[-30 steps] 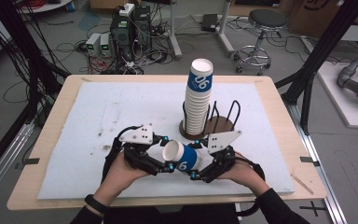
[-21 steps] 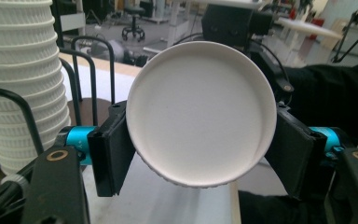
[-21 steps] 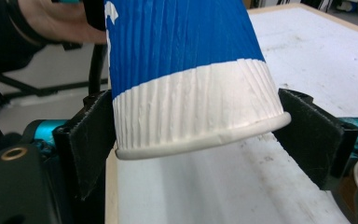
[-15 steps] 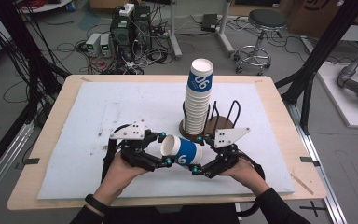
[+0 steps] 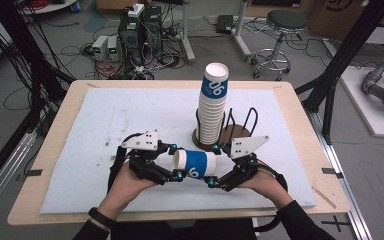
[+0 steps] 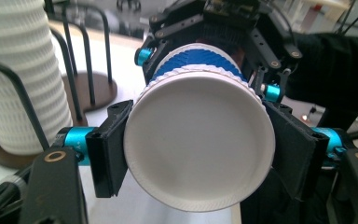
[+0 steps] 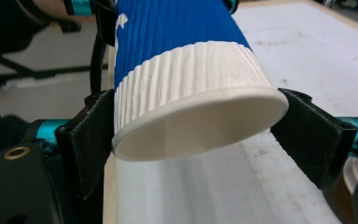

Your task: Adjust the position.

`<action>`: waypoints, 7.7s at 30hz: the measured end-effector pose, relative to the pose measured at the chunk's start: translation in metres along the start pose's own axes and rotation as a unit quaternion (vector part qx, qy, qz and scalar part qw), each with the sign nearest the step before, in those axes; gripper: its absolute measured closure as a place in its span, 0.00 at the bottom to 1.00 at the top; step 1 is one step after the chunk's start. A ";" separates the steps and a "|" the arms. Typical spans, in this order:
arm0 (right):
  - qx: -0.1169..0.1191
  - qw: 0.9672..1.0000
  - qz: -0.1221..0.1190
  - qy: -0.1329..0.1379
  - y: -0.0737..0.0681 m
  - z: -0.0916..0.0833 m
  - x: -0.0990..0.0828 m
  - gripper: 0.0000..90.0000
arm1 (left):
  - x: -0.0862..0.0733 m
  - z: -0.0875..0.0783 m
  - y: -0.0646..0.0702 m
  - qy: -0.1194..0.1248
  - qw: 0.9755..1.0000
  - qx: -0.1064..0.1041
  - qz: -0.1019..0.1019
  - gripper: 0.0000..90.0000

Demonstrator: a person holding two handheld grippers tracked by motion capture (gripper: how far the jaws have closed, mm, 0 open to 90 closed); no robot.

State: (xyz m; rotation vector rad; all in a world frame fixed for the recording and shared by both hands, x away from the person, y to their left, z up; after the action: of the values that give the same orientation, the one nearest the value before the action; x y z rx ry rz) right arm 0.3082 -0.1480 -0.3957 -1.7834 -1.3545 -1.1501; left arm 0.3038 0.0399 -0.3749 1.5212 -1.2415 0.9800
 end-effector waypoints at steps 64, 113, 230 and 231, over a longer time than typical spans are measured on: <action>0.018 1.000 -0.019 0.002 -0.006 -0.002 0.007 0.22 | -0.009 0.012 0.008 -0.123 0.991 0.002 0.047 0.25; 0.026 0.999 0.004 0.021 -0.010 -0.007 0.017 0.25 | -0.014 0.026 0.010 -0.138 0.987 0.014 0.076 0.32; 0.032 0.998 0.029 0.053 -0.017 0.016 0.003 0.17 | 0.008 0.021 0.015 0.039 0.999 0.006 0.023 0.28; 0.032 0.998 0.031 0.053 -0.018 0.018 0.003 0.18 | 0.008 0.022 0.016 0.039 0.999 0.004 0.024 0.28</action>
State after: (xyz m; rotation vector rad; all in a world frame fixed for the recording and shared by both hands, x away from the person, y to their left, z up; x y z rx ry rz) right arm 0.2965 -0.1258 -0.4013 -1.6835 -1.2518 -1.1397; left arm 0.2904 0.0154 -0.3711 1.4517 -1.2254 1.0652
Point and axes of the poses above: each handheld gripper's, and its own axes: z roughly forward along the jaws, x roughly out of its top, y roughly to its right, the point moved 6 cm from there along z, roughly forward along the jaws, and after that the axes turned 6 degrees about -x, right-handed, at the moved point
